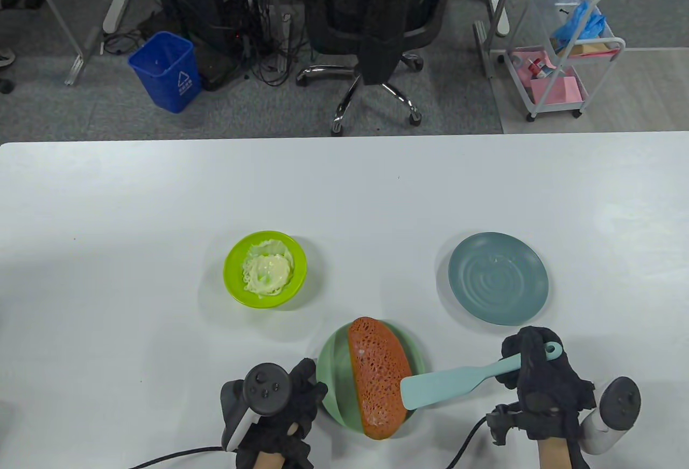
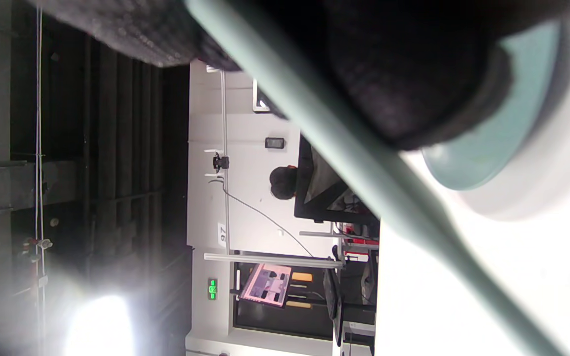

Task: Dip dessert spatula into salad dressing and spread onto bread slice

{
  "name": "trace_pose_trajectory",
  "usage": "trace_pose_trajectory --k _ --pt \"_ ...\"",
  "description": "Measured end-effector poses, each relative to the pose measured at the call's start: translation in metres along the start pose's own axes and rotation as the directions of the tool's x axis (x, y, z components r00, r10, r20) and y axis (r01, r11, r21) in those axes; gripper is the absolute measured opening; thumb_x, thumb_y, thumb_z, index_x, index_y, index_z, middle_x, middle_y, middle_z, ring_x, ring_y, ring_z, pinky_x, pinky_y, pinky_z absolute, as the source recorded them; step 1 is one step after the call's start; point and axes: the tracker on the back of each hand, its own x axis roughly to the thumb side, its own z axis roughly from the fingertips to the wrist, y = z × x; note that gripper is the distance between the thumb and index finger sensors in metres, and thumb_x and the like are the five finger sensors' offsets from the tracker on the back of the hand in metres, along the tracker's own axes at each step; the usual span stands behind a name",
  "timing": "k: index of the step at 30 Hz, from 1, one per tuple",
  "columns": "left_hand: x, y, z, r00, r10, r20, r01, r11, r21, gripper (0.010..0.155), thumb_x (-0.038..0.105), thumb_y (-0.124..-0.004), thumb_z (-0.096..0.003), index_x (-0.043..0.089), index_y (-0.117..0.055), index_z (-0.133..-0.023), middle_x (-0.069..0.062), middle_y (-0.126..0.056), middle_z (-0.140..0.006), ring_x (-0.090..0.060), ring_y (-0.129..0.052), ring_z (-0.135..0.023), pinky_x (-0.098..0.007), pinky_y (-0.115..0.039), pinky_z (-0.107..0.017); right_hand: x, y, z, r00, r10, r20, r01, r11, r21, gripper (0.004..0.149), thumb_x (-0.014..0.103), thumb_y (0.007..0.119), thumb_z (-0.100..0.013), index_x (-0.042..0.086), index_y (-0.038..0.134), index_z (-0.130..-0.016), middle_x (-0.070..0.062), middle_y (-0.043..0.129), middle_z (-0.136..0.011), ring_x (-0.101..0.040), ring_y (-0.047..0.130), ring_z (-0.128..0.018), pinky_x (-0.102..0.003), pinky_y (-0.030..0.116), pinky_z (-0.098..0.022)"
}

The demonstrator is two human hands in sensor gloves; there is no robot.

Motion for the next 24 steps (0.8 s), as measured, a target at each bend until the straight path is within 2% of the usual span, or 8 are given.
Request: trace_pose_trajectory --k 7,13,16,20,24 --pt "0.0 0.0 0.0 1.0 0.0 0.001 0.0 1.0 -0.001 0.061 0.042 -0.083 -0.0572 0.006 -0.072 -0.105 0.0 -0.098 -0.069 -0.01 -0.109 -0.037 -0.029 -0.095 -0.031 -0.007 0.003 0.001 0.994 -0.104 -0.019 0.104 0.994 -0.022 0.037 0.046 0.078 -0.056 0.016 0.077 -0.077 -0.016 0.088 -0.064 -0.035 0.103 -0.027 -0.038 0.087 -0.017" --pt "0.0 0.0 0.0 1.0 0.002 0.001 -0.002 1.0 -0.004 0.061 0.042 -0.083 -0.0574 0.006 -0.071 -0.105 0.0 -0.098 -0.069 -0.01 -0.109 -0.037 -0.029 -0.095 -0.031 -0.014 0.021 0.002 0.981 -0.172 -0.091 0.183 0.976 0.119 0.037 0.045 0.077 -0.057 0.016 0.075 -0.08 -0.018 0.086 -0.069 -0.037 0.104 -0.033 -0.039 0.089 -0.021" --pt "0.0 0.0 0.0 1.0 0.001 0.001 -0.001 1.0 -0.003 0.061 0.042 -0.083 -0.0574 0.007 -0.072 -0.105 0.0 -0.098 -0.069 -0.01 -0.109 -0.037 -0.029 -0.095 -0.032 -0.016 0.03 0.004 0.981 -0.161 -0.106 0.176 0.971 0.16 0.038 0.044 0.077 -0.057 0.015 0.075 -0.082 -0.02 0.085 -0.071 -0.038 0.105 -0.035 -0.04 0.09 -0.023" --pt "0.0 0.0 0.0 1.0 0.003 -0.001 -0.003 1.0 -0.005 0.061 0.042 -0.083 -0.0574 0.007 -0.071 -0.105 0.0 -0.098 -0.069 -0.01 -0.109 -0.037 -0.029 -0.095 -0.032 -0.017 0.04 0.007 0.993 -0.082 -0.09 0.099 0.974 0.203 0.038 0.043 0.077 -0.057 0.014 0.074 -0.082 -0.02 0.084 -0.072 -0.04 0.105 -0.037 -0.04 0.09 -0.024" --pt "-0.001 0.0 0.0 1.0 0.005 -0.002 -0.005 1.0 -0.006 0.061 0.042 -0.083 -0.0574 0.007 -0.071 -0.105 0.0 -0.097 -0.069 -0.01 -0.109 -0.037 -0.029 -0.095 -0.032 -0.015 0.043 0.007 0.997 -0.045 -0.064 0.057 0.979 0.198 0.036 0.042 0.076 -0.058 0.015 0.073 -0.082 -0.02 0.083 -0.073 -0.04 0.103 -0.038 -0.042 0.088 -0.025"
